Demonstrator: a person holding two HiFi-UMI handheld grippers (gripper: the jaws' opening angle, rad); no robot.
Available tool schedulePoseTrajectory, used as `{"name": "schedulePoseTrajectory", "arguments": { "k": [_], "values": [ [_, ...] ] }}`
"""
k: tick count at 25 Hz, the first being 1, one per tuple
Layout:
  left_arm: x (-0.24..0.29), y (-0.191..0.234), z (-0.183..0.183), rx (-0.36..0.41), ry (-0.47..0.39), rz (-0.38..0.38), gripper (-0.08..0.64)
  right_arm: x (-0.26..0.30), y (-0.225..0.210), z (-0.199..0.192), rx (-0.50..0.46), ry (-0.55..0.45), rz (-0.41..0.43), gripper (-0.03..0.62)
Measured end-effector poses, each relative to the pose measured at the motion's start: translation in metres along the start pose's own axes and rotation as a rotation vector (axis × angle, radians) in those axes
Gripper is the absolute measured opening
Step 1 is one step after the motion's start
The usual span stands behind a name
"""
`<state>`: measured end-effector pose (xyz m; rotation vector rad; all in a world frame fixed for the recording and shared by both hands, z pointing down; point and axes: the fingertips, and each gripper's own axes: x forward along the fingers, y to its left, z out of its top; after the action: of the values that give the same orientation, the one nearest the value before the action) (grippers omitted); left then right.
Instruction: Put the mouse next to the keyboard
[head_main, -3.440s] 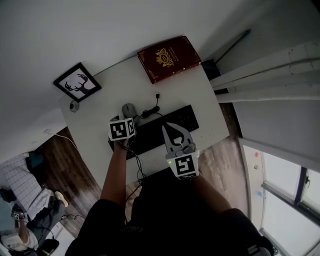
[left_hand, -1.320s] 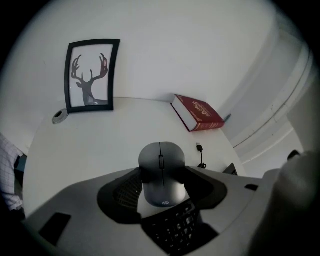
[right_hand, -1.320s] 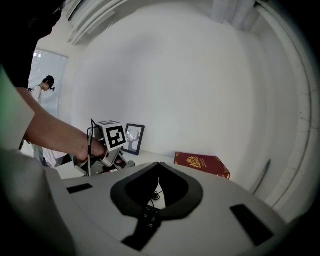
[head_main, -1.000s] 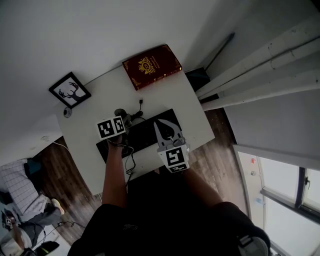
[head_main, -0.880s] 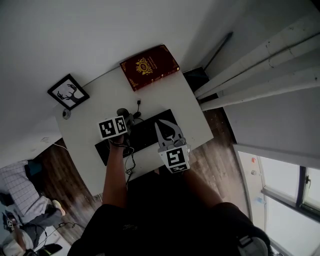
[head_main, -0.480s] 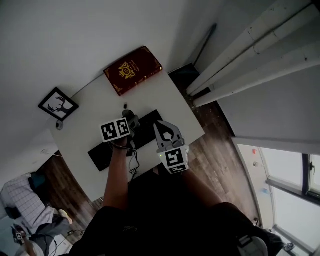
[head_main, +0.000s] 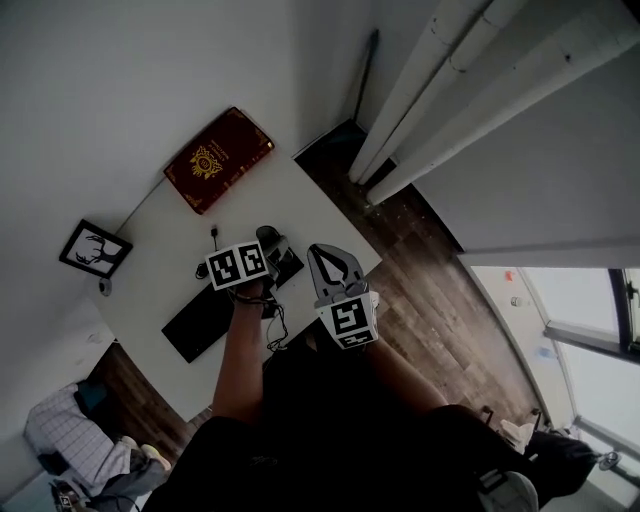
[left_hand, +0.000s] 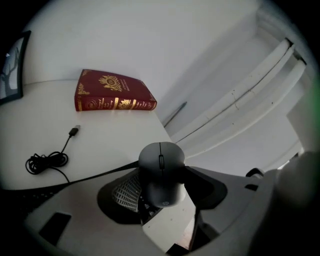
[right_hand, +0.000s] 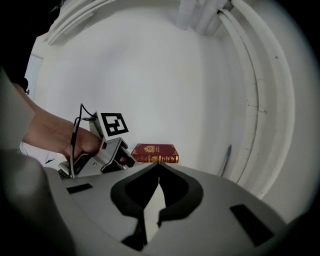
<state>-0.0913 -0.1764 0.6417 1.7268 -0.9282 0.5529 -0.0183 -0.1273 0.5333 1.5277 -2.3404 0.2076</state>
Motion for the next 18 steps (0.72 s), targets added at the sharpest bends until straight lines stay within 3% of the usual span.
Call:
{"name": "schedulePoseTrajectory", "arguments": {
  "k": [8, 18],
  "values": [
    [0.037, -0.034, -0.011, -0.062, 0.027, -0.030, 0.264, -0.016, -0.044, -0.011, 0.008, 0.004, -0.023, 0.020],
    [0.068, -0.038, -0.017, -0.124, 0.057, 0.001, 0.264, -0.011, -0.071, -0.018, 0.019, 0.007, -0.005, 0.020]
  ]
}}
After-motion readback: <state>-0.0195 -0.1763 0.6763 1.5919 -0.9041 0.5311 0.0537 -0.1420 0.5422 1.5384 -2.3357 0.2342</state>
